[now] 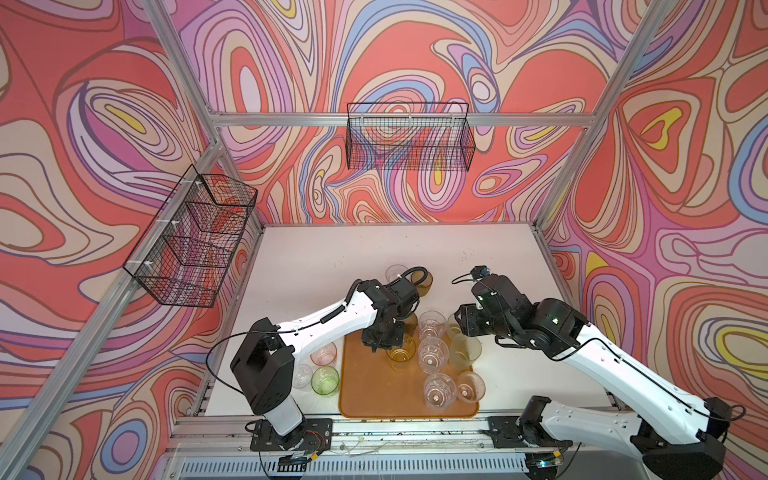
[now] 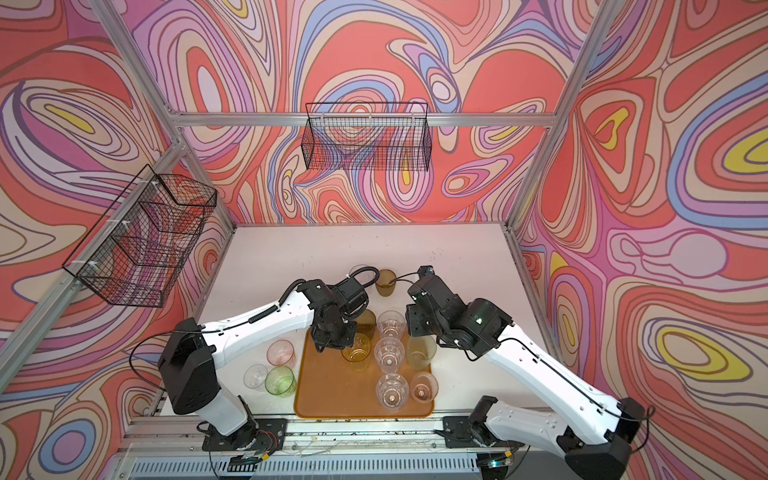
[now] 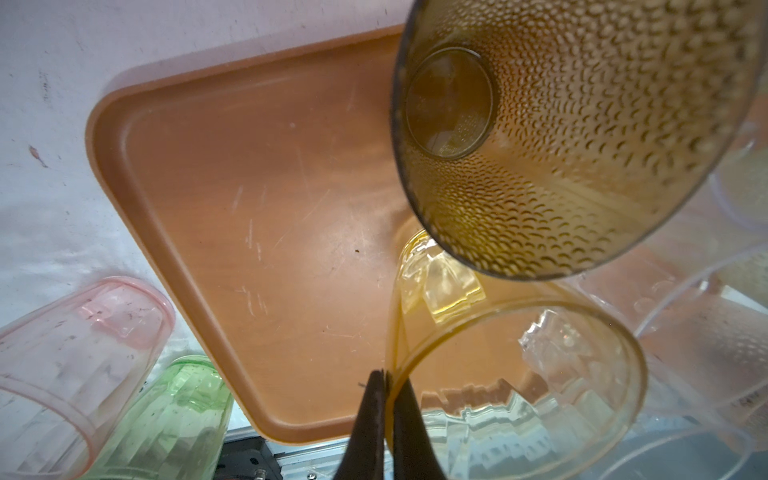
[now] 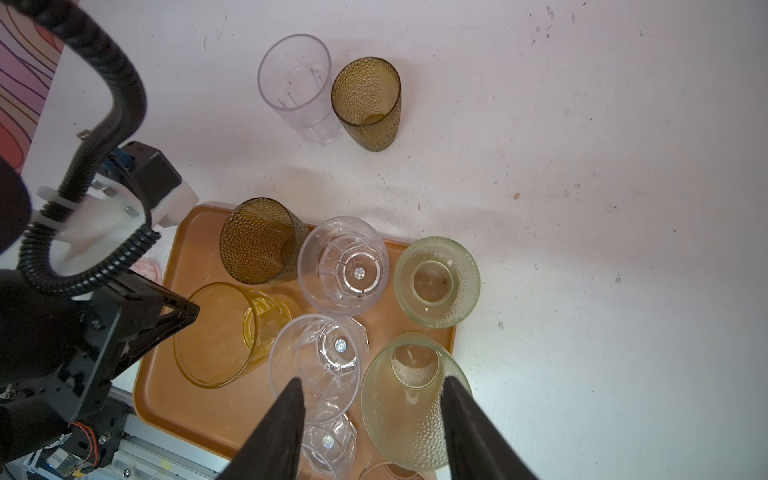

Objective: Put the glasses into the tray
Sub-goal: 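Lower the amber glass onto the tray beside the olive glass, then open the left gripper to release the amber glass on the tray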

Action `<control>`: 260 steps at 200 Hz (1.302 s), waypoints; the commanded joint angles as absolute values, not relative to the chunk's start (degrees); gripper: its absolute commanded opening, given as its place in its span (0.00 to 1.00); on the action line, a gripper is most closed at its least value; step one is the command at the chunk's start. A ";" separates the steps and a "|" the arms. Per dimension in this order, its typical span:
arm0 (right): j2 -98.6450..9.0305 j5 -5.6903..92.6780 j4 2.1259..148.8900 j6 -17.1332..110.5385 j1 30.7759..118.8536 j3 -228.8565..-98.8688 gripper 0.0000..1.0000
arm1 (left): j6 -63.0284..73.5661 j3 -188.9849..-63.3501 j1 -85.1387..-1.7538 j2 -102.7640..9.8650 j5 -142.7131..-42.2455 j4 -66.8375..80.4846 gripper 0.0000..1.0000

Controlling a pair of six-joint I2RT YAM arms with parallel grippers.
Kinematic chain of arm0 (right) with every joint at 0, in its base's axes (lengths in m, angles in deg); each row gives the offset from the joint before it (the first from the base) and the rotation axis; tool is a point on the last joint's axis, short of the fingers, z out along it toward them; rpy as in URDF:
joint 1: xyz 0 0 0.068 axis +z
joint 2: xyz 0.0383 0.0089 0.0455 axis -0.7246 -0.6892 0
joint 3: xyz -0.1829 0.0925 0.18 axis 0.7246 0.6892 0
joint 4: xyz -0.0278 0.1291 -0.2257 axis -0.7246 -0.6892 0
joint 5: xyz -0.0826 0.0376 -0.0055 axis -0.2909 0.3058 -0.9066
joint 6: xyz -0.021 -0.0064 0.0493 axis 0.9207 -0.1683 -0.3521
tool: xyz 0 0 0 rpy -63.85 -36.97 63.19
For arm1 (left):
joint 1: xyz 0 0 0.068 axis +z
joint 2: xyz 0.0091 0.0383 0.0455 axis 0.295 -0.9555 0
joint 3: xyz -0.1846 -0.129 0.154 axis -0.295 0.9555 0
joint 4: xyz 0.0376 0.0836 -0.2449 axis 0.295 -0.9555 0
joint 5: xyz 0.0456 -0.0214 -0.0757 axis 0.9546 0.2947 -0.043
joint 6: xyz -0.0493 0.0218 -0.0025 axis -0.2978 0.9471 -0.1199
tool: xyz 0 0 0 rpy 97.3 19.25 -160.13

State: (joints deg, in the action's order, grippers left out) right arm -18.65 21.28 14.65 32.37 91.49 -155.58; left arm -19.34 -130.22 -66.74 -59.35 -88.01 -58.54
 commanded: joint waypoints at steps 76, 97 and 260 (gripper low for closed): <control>-17.61 20.19 14.01 32.79 91.35 -154.68 0.54 | -20.51 -131.26 -67.66 -61.15 -87.91 -58.21 0.05; -17.48 20.22 13.95 32.68 91.31 -154.64 0.55 | -20.64 -130.92 -67.74 -61.16 -87.87 -57.87 0.06; -17.50 20.31 13.80 32.93 91.37 -155.24 0.54 | -21.09 -130.50 -68.07 -61.34 -88.16 -57.51 0.17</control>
State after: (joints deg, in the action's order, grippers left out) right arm -18.19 21.21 14.34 32.41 91.49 -155.47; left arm -20.01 -130.22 -67.57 -60.84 -88.10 -57.10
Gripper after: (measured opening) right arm 0.545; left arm 0.151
